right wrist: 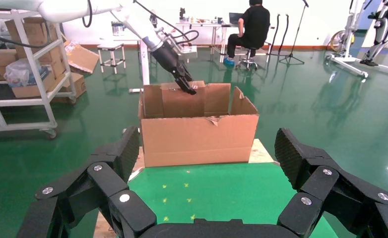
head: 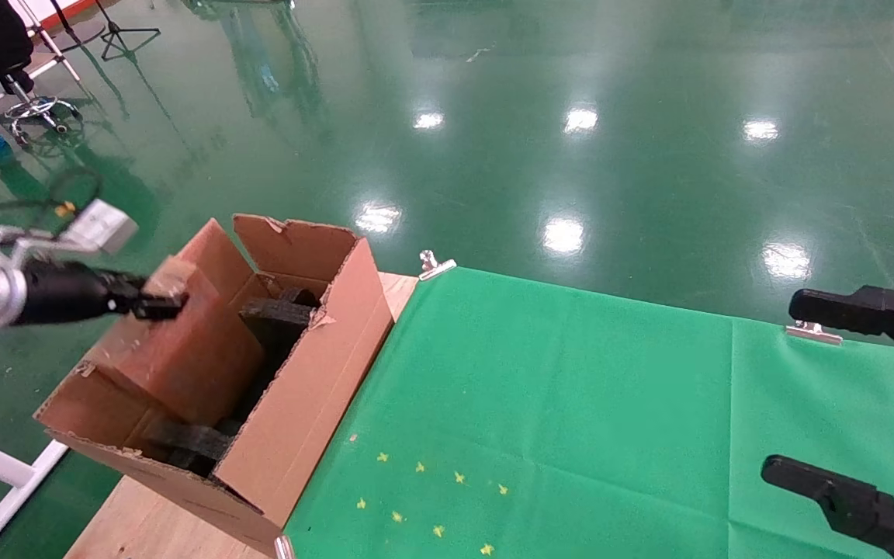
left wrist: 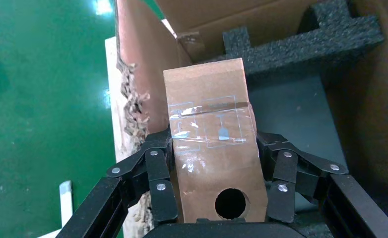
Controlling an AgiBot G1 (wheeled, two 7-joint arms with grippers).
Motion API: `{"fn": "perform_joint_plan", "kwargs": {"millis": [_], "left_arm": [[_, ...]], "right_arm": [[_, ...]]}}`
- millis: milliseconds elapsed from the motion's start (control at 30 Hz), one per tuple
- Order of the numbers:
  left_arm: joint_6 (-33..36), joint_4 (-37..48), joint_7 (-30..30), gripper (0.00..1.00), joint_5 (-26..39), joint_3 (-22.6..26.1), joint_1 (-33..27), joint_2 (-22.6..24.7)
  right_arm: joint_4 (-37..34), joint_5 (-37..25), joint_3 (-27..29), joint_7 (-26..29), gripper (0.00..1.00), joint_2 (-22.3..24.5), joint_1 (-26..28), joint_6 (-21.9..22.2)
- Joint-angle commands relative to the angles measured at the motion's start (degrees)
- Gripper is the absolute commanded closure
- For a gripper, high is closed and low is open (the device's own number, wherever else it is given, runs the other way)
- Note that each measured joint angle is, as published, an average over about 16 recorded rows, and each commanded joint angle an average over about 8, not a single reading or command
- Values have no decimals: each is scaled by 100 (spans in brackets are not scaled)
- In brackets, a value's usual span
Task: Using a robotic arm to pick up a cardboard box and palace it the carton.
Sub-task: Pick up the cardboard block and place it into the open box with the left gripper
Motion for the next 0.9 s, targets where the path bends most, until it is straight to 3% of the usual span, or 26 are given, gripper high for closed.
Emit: {"fn": "perform_joint_plan", "kwargs": {"millis": [33, 267, 300, 533, 567, 900], "left_arm": [[-83, 219, 136, 100, -3, 10, 45, 89], [-318, 757, 408, 99, -11, 5, 26, 306], [-341, 816, 432, 94, -20, -1, 20, 321], [-445, 1095, 551, 7, -79, -42, 5, 379], [-452, 1113, 558, 0, -82, -44, 6, 383], [-453, 1109, 554, 0, -78, -44, 7, 380]], "right_arm": [[0, 0, 0, 0, 0, 0, 0, 0], [0, 0, 0, 0, 0, 0, 0, 0], [0, 0, 0, 0, 0, 0, 0, 0], [-1, 1, 0, 0, 0, 1, -1, 1], [-1, 1, 0, 0, 0, 1, -1, 1], [-2, 2, 0, 0, 0, 1, -1, 1]]}}
